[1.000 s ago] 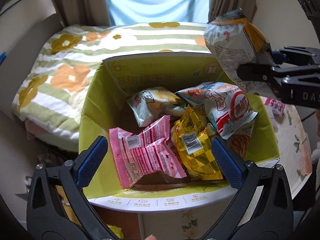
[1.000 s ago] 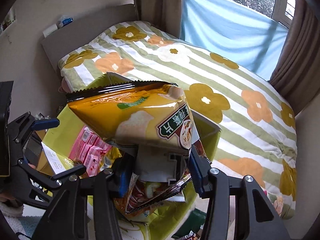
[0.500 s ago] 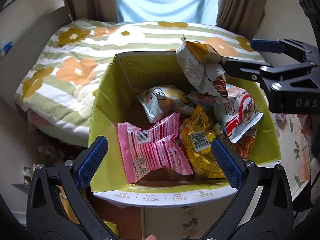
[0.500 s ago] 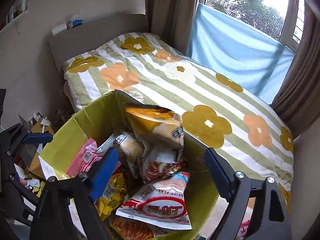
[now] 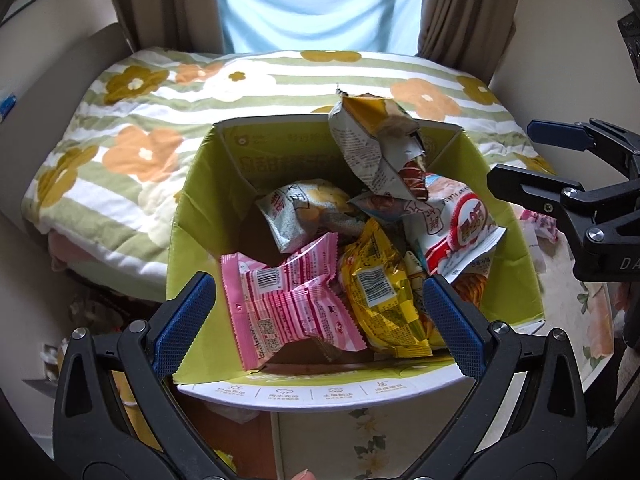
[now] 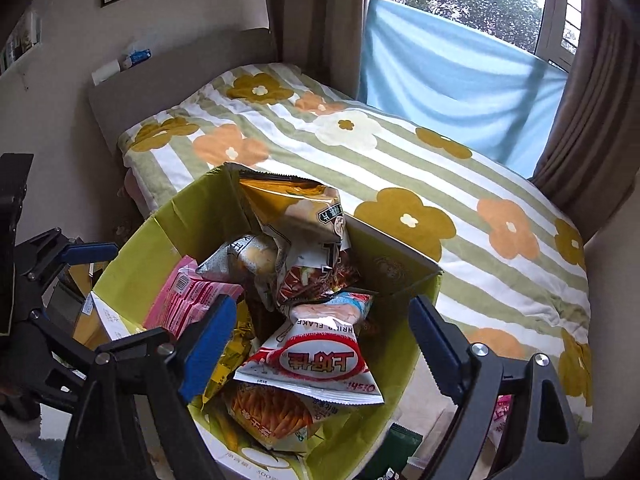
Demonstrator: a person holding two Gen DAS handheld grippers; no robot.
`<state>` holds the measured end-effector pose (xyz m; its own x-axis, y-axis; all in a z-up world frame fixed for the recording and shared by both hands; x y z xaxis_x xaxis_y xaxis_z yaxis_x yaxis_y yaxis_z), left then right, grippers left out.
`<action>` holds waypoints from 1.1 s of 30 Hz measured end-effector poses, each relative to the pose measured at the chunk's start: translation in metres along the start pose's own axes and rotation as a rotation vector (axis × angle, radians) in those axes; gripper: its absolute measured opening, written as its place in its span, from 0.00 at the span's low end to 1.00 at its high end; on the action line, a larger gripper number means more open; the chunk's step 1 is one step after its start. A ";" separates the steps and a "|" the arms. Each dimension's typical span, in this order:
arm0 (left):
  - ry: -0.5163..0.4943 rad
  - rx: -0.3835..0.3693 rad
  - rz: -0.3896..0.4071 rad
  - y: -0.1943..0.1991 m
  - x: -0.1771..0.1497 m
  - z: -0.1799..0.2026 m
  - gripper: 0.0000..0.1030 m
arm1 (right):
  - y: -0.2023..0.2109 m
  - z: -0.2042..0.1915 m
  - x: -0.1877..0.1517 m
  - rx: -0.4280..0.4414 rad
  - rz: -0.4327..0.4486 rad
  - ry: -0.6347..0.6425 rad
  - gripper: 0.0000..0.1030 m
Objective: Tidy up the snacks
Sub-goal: 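Withdraw both tools from the box toward the chocolate bar and white packet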
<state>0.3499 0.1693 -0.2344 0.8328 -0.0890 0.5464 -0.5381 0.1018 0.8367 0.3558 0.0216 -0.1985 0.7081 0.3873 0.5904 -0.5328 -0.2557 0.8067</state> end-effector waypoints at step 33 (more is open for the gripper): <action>0.055 0.024 0.131 0.043 -0.051 0.221 1.00 | 0.104 0.183 -0.133 0.044 0.043 -0.188 0.83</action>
<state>0.2558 -0.0404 -0.2177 0.7605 -0.0222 0.6490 -0.6454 0.0853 0.7591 0.2908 -0.2185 -0.1886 0.7615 0.2035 0.6154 -0.5465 -0.3089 0.7784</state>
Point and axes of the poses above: each gripper's, at about its wrist camera, not at the fingertips, and y roughly against the way its jaws point, z to its right, x to its top, the point moved 8 cm from there along -y, roughly the way its jaws point
